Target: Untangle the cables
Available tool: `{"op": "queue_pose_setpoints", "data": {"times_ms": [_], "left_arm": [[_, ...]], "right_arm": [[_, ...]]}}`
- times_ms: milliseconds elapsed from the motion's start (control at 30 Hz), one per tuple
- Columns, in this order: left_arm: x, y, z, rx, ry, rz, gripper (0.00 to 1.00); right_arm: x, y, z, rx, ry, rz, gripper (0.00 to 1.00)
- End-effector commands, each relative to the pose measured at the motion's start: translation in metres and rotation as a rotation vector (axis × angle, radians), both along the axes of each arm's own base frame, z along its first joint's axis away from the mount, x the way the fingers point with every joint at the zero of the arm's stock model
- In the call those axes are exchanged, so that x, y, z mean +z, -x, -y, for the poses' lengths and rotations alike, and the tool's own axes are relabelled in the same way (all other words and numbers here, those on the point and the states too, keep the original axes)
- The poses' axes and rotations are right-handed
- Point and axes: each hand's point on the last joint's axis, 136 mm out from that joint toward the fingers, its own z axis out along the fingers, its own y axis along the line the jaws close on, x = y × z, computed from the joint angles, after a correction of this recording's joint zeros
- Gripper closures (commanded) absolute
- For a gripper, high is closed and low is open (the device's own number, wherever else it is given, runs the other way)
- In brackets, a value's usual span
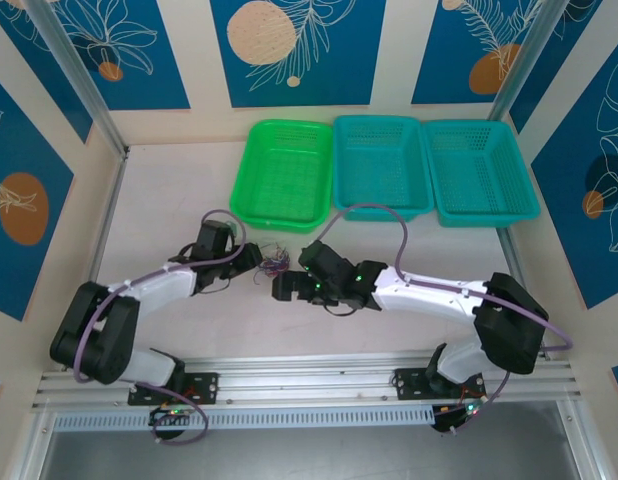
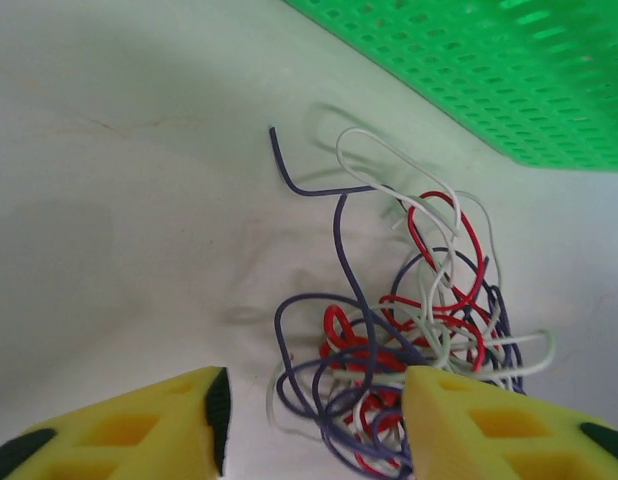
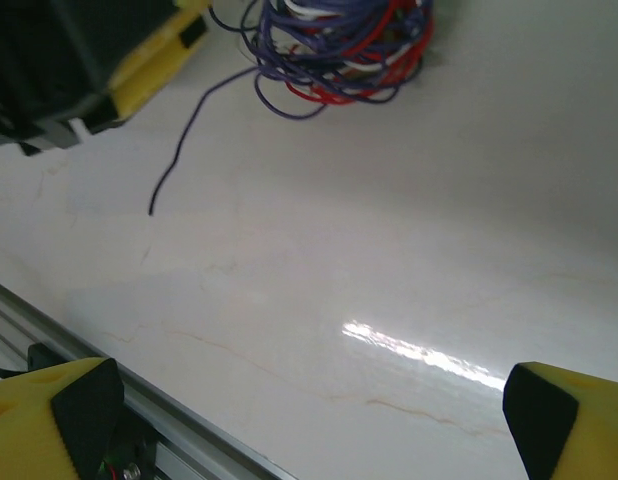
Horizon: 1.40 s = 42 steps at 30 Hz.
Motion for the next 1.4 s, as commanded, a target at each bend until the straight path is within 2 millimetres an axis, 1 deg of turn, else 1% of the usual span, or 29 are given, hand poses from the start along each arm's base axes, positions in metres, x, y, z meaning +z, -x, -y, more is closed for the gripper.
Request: {"op": "queue_pose_setpoints", "data": {"times_ms": [0,100,133,167,267,400,533,567,600,633,700,733,800,833,933,1033,1100,1133,1167,1200,1233,1267,1300,1367], "left_arm": [[0.005,-0.011,0.015,-0.052,0.026,0.025,0.63],[-0.003,-0.010,0.010,-0.036,0.005,0.017,0.88],[-0.003,-0.010,0.009,-0.030,-0.001,0.019,0.96],[-0.003,-0.009,0.007,-0.027,-0.005,0.025,1.00],[0.002,-0.006,0.006,-0.035,-0.008,0.038,1.00],[0.009,0.000,0.008,-0.061,0.008,0.042,1.00],[0.015,0.009,0.011,-0.081,0.040,0.042,1.00],[0.016,0.011,0.011,-0.085,0.051,0.045,1.00],[0.019,0.014,0.012,-0.088,0.064,0.050,1.00],[0.020,0.016,0.012,-0.092,0.071,0.056,1.00],[0.027,0.020,0.010,-0.092,0.076,0.075,1.00],[0.030,0.022,0.008,-0.088,0.069,0.086,1.00],[0.036,0.026,-0.004,-0.059,0.026,0.110,1.00],[0.040,0.027,-0.012,-0.034,0.001,0.121,1.00],[0.046,0.033,-0.053,0.108,-0.107,0.112,1.00],[0.058,0.039,-0.095,0.243,-0.145,0.125,1.00],[0.065,0.042,-0.116,0.311,-0.131,0.139,1.00],[0.067,0.044,-0.123,0.329,-0.121,0.145,1.00],[0.070,0.045,-0.128,0.340,-0.112,0.152,1.00],[0.072,0.046,-0.130,0.338,-0.106,0.161,1.00],[0.074,0.046,-0.129,0.328,-0.103,0.170,1.00],[0.076,0.045,-0.125,0.305,-0.090,0.183,1.00],[0.077,0.044,-0.118,0.273,-0.064,0.196,1.00],[0.078,0.039,-0.104,0.218,-0.002,0.216,1.00]], "right_arm": [[0.008,-0.015,-0.013,-0.022,-0.017,0.040,0.01],[0.002,-0.028,-0.021,-0.031,-0.002,0.047,0.01],[-0.001,-0.033,-0.022,-0.035,0.005,0.050,0.01],[-0.005,-0.039,-0.024,-0.038,0.014,0.055,0.01],[-0.019,-0.060,-0.026,-0.059,0.053,0.054,0.01],[-0.029,-0.086,-0.036,-0.080,0.049,0.051,0.00],[-0.044,-0.103,-0.045,-0.111,0.057,0.012,0.06],[-0.049,-0.105,-0.047,-0.119,0.065,0.001,0.10],[-0.056,-0.106,-0.048,-0.126,0.075,-0.011,0.19],[-0.060,-0.107,-0.048,-0.135,0.084,-0.019,0.30],[-0.069,-0.108,-0.042,-0.166,0.103,-0.031,0.60],[-0.071,-0.107,-0.038,-0.179,0.110,-0.028,0.69],[-0.072,-0.106,-0.021,-0.221,0.137,-0.014,0.81],[-0.071,-0.105,-0.013,-0.237,0.145,-0.008,0.86],[-0.070,-0.099,0.026,-0.307,0.183,0.011,0.88],[-0.072,-0.086,0.083,-0.416,0.261,0.015,0.88],[-0.077,-0.074,0.128,-0.505,0.295,-0.004,0.88],[-0.079,-0.069,0.146,-0.545,0.294,-0.020,0.88],[-0.082,-0.064,0.167,-0.593,0.288,-0.038,0.88],[-0.083,-0.059,0.183,-0.629,0.272,-0.053,0.86],[-0.083,-0.057,0.194,-0.652,0.255,-0.059,0.85],[-0.081,-0.055,0.202,-0.661,0.236,-0.057,0.83],[-0.077,-0.054,0.205,-0.653,0.221,-0.041,0.79],[-0.067,-0.055,0.200,-0.604,0.202,-0.008,0.76]]}}
